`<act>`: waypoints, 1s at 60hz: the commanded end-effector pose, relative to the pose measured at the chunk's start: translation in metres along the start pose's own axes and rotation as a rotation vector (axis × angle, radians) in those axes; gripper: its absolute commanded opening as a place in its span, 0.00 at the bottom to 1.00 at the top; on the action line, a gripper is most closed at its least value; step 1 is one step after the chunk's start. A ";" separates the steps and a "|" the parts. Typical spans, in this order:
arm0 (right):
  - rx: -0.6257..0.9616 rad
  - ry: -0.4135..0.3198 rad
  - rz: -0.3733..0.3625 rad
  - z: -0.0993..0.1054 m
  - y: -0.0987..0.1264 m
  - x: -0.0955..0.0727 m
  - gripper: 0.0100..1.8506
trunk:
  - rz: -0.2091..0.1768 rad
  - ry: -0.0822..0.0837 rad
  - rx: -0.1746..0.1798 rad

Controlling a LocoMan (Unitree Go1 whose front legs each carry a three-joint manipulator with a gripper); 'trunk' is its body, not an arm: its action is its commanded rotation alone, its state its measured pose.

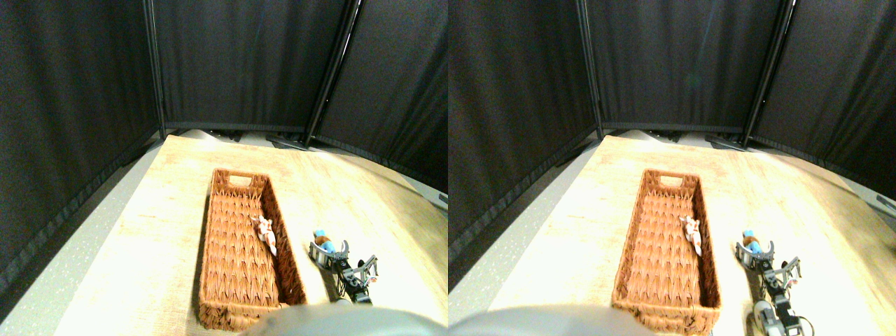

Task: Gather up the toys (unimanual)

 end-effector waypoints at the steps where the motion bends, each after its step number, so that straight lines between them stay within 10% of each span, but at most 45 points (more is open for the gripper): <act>1: -0.009 -0.010 -0.046 -0.001 -0.008 0.005 0.47 | 0.001 0.006 -0.002; 17: -0.074 -0.081 -0.057 -0.007 -0.004 0.010 0.03 | -0.007 0.008 0.001; 26: -0.092 -0.098 -0.079 -0.008 0.004 0.008 0.03 | -0.006 0.007 0.000; 60: -0.362 0.006 0.218 -0.027 0.086 -0.030 0.03 | -0.015 -0.013 -0.008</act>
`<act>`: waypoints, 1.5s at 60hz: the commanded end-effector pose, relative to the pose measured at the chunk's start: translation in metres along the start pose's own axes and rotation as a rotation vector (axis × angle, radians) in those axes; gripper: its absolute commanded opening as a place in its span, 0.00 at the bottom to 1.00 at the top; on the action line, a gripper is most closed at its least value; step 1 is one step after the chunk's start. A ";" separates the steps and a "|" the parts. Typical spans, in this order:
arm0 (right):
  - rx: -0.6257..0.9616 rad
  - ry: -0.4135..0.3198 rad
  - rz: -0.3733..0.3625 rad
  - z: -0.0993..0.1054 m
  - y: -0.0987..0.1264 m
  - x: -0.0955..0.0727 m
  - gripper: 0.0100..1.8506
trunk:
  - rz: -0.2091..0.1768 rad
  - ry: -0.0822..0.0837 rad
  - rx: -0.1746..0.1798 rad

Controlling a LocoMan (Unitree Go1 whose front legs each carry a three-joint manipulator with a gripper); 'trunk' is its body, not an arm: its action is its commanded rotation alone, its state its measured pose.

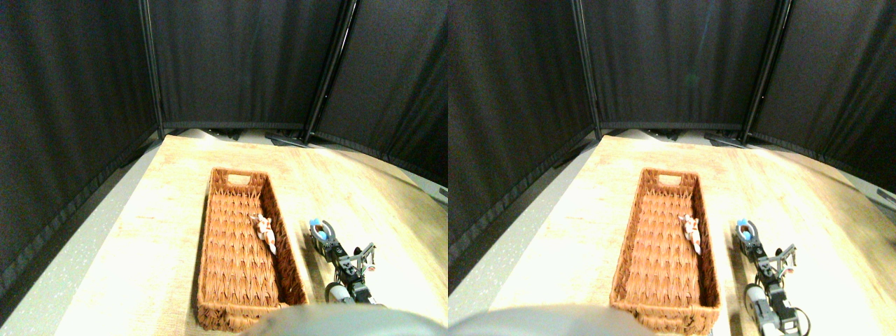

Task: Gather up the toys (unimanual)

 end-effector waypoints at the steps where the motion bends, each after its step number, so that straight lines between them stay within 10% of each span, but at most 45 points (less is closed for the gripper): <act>1: -0.056 -0.004 0.081 0.007 0.029 -0.006 0.03 | -0.005 -0.020 -0.021; 35: -0.179 0.240 0.159 -0.005 0.104 0.006 0.03 | 0.083 -0.053 -0.121; 59: -0.155 0.371 0.139 -0.065 0.128 0.009 0.03 | 0.180 -0.066 -0.187; 90: -0.186 0.487 0.146 -0.115 0.137 -0.002 0.03 | 0.199 -0.069 -0.222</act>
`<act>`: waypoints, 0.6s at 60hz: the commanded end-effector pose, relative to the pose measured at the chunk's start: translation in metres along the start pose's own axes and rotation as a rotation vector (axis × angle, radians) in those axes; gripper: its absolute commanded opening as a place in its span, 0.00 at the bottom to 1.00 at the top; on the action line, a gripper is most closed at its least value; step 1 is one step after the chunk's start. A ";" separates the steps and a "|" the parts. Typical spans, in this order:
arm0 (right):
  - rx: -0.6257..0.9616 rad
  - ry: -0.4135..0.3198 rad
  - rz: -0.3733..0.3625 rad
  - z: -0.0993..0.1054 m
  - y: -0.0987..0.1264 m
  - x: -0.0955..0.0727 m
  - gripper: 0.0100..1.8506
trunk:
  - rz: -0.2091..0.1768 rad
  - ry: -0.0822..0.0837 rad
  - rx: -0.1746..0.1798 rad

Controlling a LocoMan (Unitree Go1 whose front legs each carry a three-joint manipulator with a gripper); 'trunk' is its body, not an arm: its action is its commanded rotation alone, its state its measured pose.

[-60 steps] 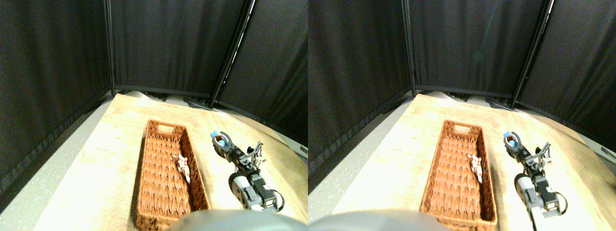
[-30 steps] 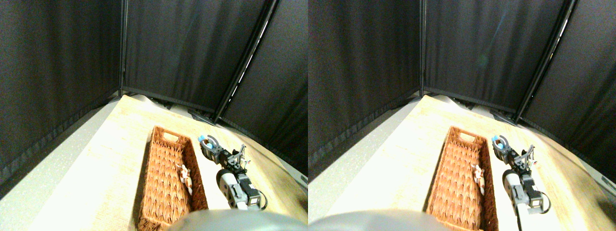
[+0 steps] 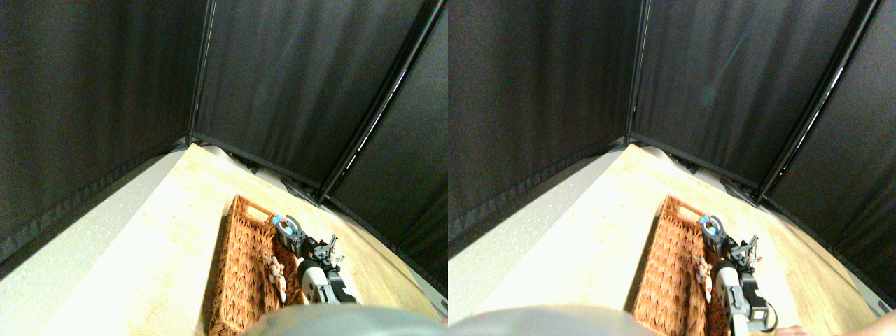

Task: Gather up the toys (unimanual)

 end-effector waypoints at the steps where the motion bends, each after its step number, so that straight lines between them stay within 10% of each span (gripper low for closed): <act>1: 0.003 -0.006 0.043 0.001 0.008 -0.001 0.03 | 0.019 0.020 0.006; 7: -0.017 0.001 0.017 0.004 0.005 -0.002 0.03 | 0.015 0.023 0.013; 13: -0.070 0.070 -0.024 0.010 0.002 -0.003 0.64 | 0.007 0.027 0.022; 17: -0.076 0.063 -0.046 0.013 0.002 -0.005 0.80 | 0.002 0.030 0.028; 36: -0.015 -0.055 -0.009 0.039 -0.013 -0.014 0.58 | -0.045 0.042 0.084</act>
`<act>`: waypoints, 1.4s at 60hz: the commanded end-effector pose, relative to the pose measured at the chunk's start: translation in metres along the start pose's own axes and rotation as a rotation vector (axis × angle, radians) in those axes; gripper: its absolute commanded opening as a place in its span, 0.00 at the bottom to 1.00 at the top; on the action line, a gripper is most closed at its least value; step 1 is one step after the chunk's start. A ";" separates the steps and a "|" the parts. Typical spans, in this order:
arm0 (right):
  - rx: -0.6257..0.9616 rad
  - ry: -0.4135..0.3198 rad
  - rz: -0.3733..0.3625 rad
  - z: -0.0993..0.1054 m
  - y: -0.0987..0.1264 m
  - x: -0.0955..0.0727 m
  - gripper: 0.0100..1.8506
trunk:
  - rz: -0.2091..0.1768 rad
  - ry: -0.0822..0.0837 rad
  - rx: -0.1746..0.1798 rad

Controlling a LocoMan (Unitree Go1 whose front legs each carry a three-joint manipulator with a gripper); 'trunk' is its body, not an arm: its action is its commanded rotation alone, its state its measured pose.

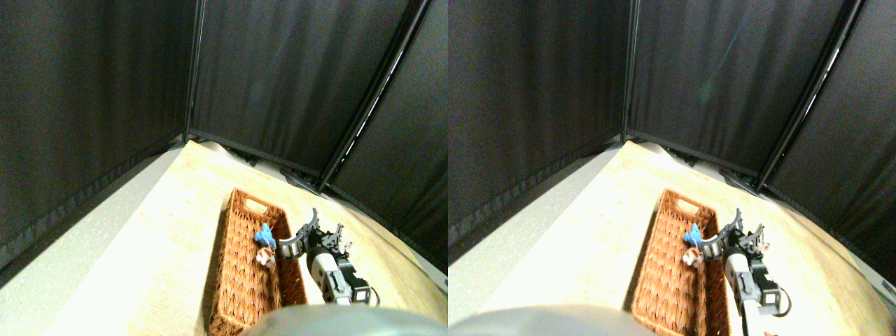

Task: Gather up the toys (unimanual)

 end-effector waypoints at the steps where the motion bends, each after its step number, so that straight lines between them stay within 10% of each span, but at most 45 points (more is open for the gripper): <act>1: -0.020 -0.080 0.059 0.018 0.003 -0.005 0.57 | -0.020 0.025 0.039; 9: -0.035 -0.233 0.059 0.042 -0.012 -0.020 0.38 | -0.060 0.036 0.074; 37: -0.026 -0.562 0.010 0.092 -0.080 -0.092 0.28 | -0.184 0.076 0.182; 59: 0.087 -0.580 -0.099 0.082 -0.122 -0.127 0.38 | -0.236 0.114 0.208; 84: 0.220 -0.566 -0.085 0.050 -0.135 -0.152 0.51 | -0.248 0.113 0.214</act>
